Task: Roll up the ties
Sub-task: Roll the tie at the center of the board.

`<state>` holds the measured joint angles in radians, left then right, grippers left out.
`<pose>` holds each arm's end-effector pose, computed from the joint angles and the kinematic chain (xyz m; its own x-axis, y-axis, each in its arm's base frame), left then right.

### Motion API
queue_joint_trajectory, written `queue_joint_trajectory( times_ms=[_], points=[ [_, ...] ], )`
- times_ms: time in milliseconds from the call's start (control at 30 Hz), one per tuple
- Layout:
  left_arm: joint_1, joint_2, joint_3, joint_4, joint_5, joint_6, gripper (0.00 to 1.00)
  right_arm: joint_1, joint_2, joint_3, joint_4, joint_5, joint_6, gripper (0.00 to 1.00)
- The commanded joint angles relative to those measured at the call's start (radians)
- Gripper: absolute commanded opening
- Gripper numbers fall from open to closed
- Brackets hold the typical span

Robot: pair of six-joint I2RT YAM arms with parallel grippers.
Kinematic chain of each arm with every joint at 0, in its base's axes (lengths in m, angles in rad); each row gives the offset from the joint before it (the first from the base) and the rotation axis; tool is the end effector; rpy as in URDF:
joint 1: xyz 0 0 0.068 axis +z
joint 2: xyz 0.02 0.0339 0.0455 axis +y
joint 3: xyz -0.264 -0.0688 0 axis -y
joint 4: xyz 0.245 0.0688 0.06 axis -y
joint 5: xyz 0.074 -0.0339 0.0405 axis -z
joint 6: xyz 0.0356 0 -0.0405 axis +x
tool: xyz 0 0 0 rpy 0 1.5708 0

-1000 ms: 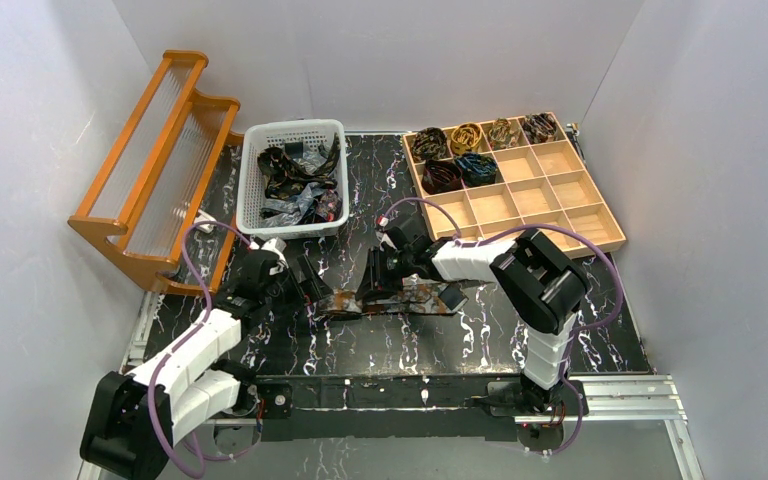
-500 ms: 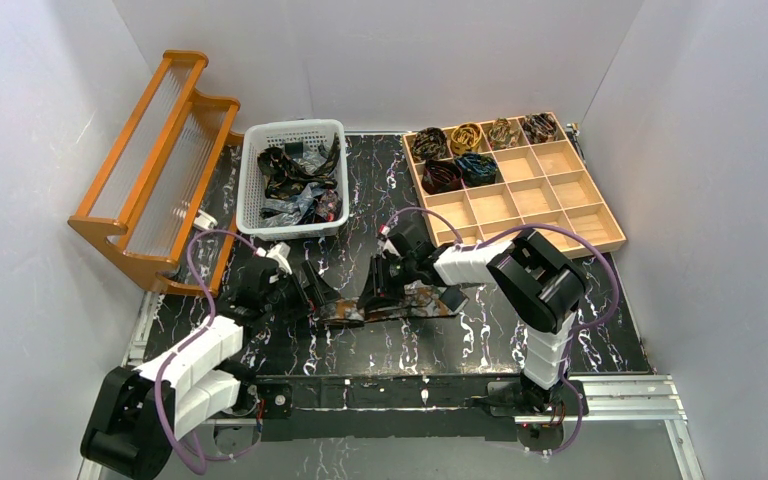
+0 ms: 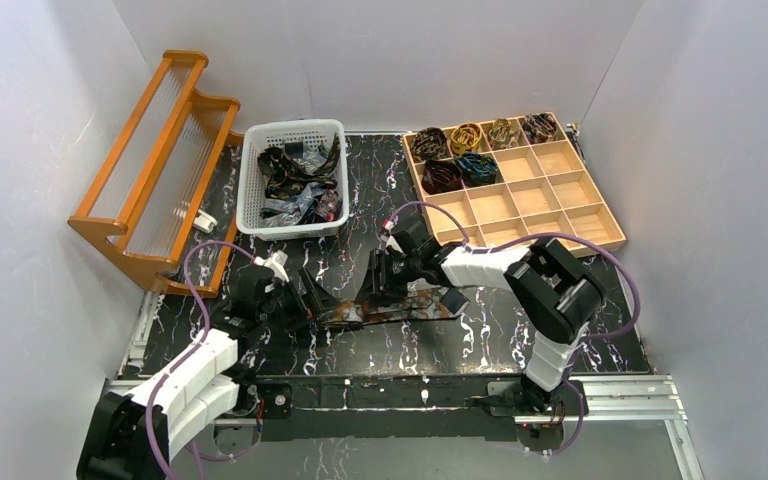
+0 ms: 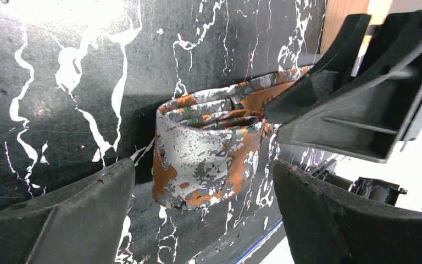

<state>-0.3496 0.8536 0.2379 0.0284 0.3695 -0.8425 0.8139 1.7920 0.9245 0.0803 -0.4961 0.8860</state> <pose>0.1557 -0.0704 0.1606 -0.7957 -0.4507 -0.4047 0.0121 0.6562 -0.7545 0.2325 0.2708 0.1484 -0.9816 -0.0472 -0.1853 -0.1736 0.6263 0.7600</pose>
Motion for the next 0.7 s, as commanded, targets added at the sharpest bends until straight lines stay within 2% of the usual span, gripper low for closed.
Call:
queue_joint_trajectory(
  times_ms=[0, 433, 667],
  points=[
    [0.004, -0.018, -0.006, -0.056, 0.03, 0.002, 0.92, 0.004, -0.078, 0.022, -0.041, 0.04, -0.037, 0.53],
    [0.004, -0.015, -0.009, -0.058, 0.01, 0.005, 0.91, 0.014, -0.018, -0.007, 0.012, -0.004, -0.011, 0.44],
    [0.004, -0.002, -0.016, -0.04, 0.006, 0.01, 0.87, 0.014, 0.03, -0.019, 0.033, 0.001, -0.005, 0.36]
  ],
)
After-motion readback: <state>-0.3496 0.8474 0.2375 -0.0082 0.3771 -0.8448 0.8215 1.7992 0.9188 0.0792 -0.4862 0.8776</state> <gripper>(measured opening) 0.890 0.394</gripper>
